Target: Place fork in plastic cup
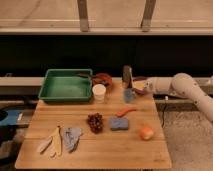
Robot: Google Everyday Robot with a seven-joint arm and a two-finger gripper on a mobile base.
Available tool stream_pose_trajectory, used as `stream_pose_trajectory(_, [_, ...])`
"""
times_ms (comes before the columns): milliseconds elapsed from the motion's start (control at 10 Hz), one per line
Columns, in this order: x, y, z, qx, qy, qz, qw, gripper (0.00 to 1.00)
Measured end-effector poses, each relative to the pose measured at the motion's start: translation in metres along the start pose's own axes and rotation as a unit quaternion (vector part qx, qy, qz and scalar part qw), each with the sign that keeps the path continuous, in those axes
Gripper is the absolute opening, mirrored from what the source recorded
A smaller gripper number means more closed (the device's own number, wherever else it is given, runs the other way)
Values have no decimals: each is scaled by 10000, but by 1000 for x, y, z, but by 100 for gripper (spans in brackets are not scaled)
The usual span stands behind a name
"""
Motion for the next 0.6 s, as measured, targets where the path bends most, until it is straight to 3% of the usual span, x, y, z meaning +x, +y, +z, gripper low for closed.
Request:
stream_pose_trajectory(100, [-1, 0, 9, 111, 223, -163, 9996, 0])
stream_pose_trajectory(300, [-4, -4, 23, 323, 480, -413, 9975, 0])
stream_pose_trajectory(600, [-2, -21, 34, 478, 633, -517, 9955, 0])
